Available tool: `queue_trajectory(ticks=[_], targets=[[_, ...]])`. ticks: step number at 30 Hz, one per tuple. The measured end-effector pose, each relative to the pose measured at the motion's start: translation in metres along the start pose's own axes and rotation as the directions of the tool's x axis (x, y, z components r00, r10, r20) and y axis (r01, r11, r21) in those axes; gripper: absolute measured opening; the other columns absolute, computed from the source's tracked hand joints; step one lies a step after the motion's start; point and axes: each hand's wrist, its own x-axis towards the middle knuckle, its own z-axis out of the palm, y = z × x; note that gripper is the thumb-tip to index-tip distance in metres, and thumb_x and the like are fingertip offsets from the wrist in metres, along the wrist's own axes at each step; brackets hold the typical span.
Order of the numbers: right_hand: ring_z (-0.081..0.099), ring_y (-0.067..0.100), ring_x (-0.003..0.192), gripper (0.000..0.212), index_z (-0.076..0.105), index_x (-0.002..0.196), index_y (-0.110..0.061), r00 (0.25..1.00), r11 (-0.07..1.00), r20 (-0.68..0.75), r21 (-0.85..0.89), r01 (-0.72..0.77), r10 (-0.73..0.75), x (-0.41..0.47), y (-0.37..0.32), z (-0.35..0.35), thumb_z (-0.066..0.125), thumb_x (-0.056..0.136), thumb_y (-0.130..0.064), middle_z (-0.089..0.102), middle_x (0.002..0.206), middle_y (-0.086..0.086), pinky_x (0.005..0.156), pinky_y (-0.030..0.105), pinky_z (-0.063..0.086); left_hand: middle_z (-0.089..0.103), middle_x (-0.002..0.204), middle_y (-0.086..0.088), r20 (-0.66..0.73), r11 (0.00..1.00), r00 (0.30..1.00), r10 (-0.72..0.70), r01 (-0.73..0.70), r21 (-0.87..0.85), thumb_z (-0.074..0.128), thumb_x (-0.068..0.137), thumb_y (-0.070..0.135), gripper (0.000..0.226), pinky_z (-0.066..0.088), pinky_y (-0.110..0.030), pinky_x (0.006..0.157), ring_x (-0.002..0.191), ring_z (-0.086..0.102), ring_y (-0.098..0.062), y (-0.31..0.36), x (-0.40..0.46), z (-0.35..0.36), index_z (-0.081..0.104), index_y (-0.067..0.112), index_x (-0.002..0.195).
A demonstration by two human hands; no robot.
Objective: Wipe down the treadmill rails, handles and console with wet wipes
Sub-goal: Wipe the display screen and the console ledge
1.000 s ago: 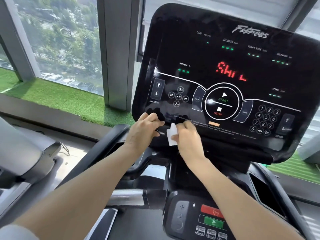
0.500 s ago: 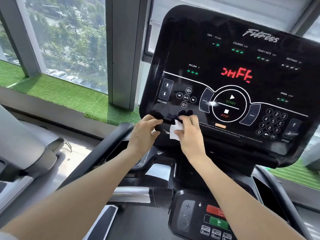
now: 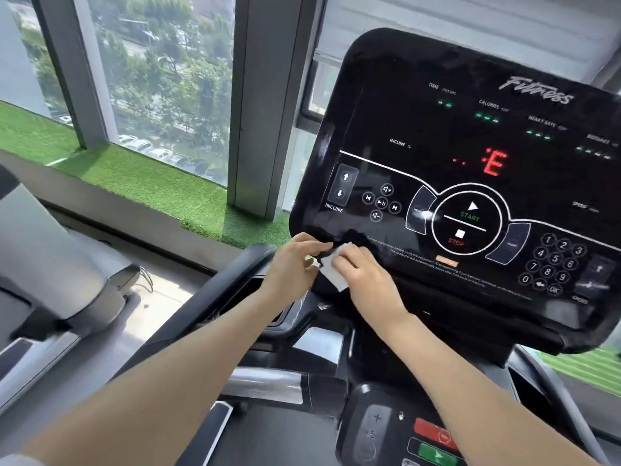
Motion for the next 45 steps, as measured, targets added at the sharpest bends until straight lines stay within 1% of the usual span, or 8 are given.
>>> queue_trajectory(ticks=[4,10,17,23,33,36,40,45], targets=[[0.049,0.019,0.082,0.017,0.063,0.089,-0.008,1.0,1.0,0.016,-0.015,0.025,-0.025,0.012,-0.007,0.006,0.067,0.074,0.0,0.059,0.093,0.005,0.047,0.025,0.044,0.052,0.09,0.014,0.035,0.999,0.999,0.014,-0.016,0.046,0.049,0.076,-0.022,0.049,0.053,-0.031,0.083,0.089,0.061,-0.02,0.002,0.003,-0.005,0.07,0.009,0.108],[0.042,0.015,0.081,0.038,0.067,0.083,-0.007,0.998,0.992,0.014,-0.113,0.061,-0.06,-0.032,0.024,-0.012,0.031,0.074,-0.003,0.063,0.088,0.001,0.046,0.018,0.037,0.053,0.092,0.012,0.044,0.996,0.999,-0.03,0.026,0.086,0.051,0.078,-0.019,0.049,0.045,-0.014,0.087,0.088,0.059,-0.012,0.004,0.003,-0.007,0.069,0.01,0.113],[0.058,0.02,0.078,0.022,0.066,0.078,-0.006,1.0,0.999,0.008,-0.038,-0.001,0.001,0.008,-0.011,0.011,0.075,0.062,0.005,0.061,0.086,0.004,0.042,0.022,0.045,0.05,0.091,0.014,0.063,0.993,0.997,-0.038,0.03,0.111,0.053,0.076,-0.019,0.05,0.037,-0.002,0.074,0.075,0.051,0.004,0.012,0.001,-0.009,0.067,0.008,0.115],[0.049,0.014,0.08,0.016,0.065,0.08,-0.008,0.996,0.98,-0.002,-0.179,0.09,-0.092,-0.029,0.016,-0.005,0.052,0.073,0.0,0.061,0.085,0.0,0.046,0.017,0.037,0.046,0.087,0.019,0.084,0.986,0.993,-0.083,0.07,0.153,0.05,0.077,-0.019,0.053,0.033,0.002,0.071,0.073,0.047,0.008,0.016,0.003,-0.012,0.066,0.01,0.118],[0.056,0.02,0.075,0.026,0.064,0.084,-0.006,0.998,0.995,0.03,-0.078,0.061,-0.059,0.007,-0.009,0.006,0.076,0.062,0.003,0.061,0.089,0.005,0.045,0.019,0.039,0.052,0.095,0.007,0.075,0.982,0.996,-0.055,0.04,0.186,0.048,0.076,-0.02,0.052,0.034,0.001,0.071,0.08,0.05,0.0,0.022,0.002,-0.011,0.066,0.007,0.117],[0.054,0.022,0.081,0.031,0.062,0.094,-0.006,1.0,0.997,0.016,-0.075,-0.024,0.025,-0.021,0.011,0.0,0.068,0.067,0.009,0.057,0.097,0.006,0.054,0.023,0.049,0.053,0.099,0.005,0.04,0.98,0.996,-0.078,0.069,0.186,0.047,0.078,-0.02,0.054,0.032,0.003,0.075,0.087,0.051,-0.006,0.022,-0.002,-0.007,0.063,0.008,0.121],[0.04,0.019,0.09,0.031,0.059,0.091,-0.008,0.97,0.97,-0.001,0.008,-0.243,0.243,-0.041,0.026,-0.008,0.067,0.068,0.013,0.054,0.103,0.007,0.057,0.021,0.038,0.05,0.096,0.006,0.013,0.979,0.996,-0.085,0.081,0.188,0.046,0.078,-0.021,0.054,0.032,0.003,0.075,0.089,0.051,-0.008,0.023,-0.003,-0.003,0.063,0.007,0.122],[0.045,0.021,0.085,0.028,0.059,0.08,-0.007,0.957,0.954,-0.063,0.118,-0.276,0.285,-0.033,0.025,-0.008,0.067,0.067,0.016,0.061,0.084,0.001,0.059,0.024,0.037,0.051,0.097,0.005,0.016,0.977,0.997,-0.08,0.075,0.198,0.046,0.078,-0.021,0.055,0.033,0.003,0.077,0.092,0.052,-0.009,0.024,-0.004,-0.002,0.062,0.006,0.122]])
